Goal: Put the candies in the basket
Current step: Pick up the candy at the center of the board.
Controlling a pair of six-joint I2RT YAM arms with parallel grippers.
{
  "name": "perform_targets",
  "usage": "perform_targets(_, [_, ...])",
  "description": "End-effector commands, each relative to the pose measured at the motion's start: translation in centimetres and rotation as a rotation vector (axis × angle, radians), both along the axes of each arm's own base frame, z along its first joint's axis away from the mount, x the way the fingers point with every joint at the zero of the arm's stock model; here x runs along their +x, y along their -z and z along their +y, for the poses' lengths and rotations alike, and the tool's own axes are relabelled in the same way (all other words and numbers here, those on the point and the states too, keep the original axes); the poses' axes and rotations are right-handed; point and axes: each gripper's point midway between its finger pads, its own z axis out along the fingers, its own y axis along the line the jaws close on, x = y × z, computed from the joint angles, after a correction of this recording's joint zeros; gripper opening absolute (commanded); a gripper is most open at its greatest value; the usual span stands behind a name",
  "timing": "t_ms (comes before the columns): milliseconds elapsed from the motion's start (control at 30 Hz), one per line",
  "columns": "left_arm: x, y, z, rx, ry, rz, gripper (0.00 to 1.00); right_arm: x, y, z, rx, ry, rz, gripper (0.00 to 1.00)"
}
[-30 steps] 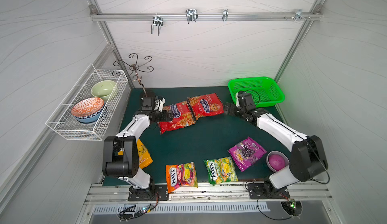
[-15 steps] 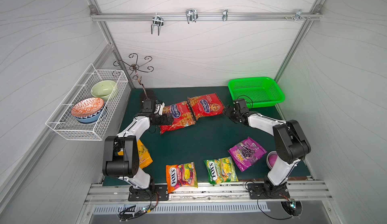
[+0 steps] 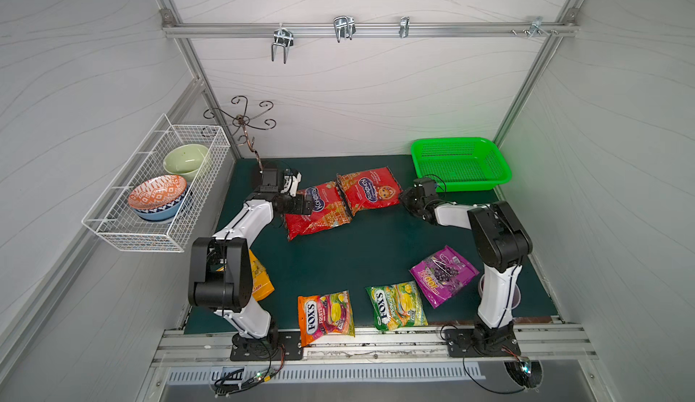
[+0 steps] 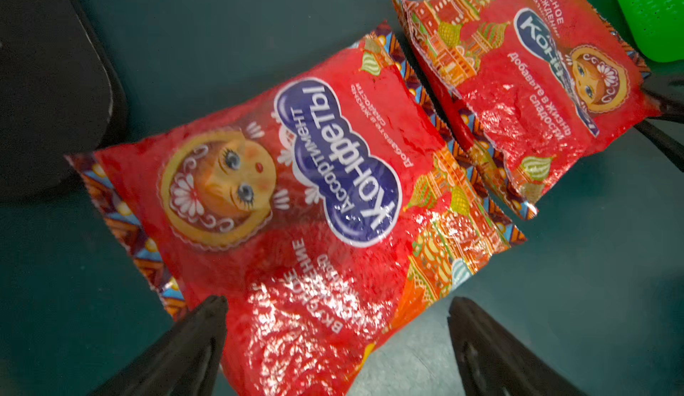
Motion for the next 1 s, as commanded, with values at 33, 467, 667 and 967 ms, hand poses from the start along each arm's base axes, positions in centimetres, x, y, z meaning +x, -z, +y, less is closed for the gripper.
perform_targets(33, [4.7, -0.2, 1.0, 0.09, 0.01, -0.017, 0.95, 1.7, -0.9, 1.1, 0.09, 0.012, -0.072, 0.13])
perform_targets(467, [10.2, 2.6, 1.5, 0.122, -0.004, 0.002, 0.95, -10.8, -4.3, 1.7, 0.003, -0.097, 0.022, 0.0])
perform_targets(667, [12.0, 3.6, 0.8, 0.112, 0.003, 0.002, 0.95, -17.2, -5.0, -0.5, -0.068, -0.186, 0.102, 0.0])
perform_targets(967, [13.6, 6.0, -2.1, 0.091, 0.025, 0.046, 0.95, -23.7, -4.9, -1.9, -0.014, -0.218, 0.194, 0.0])
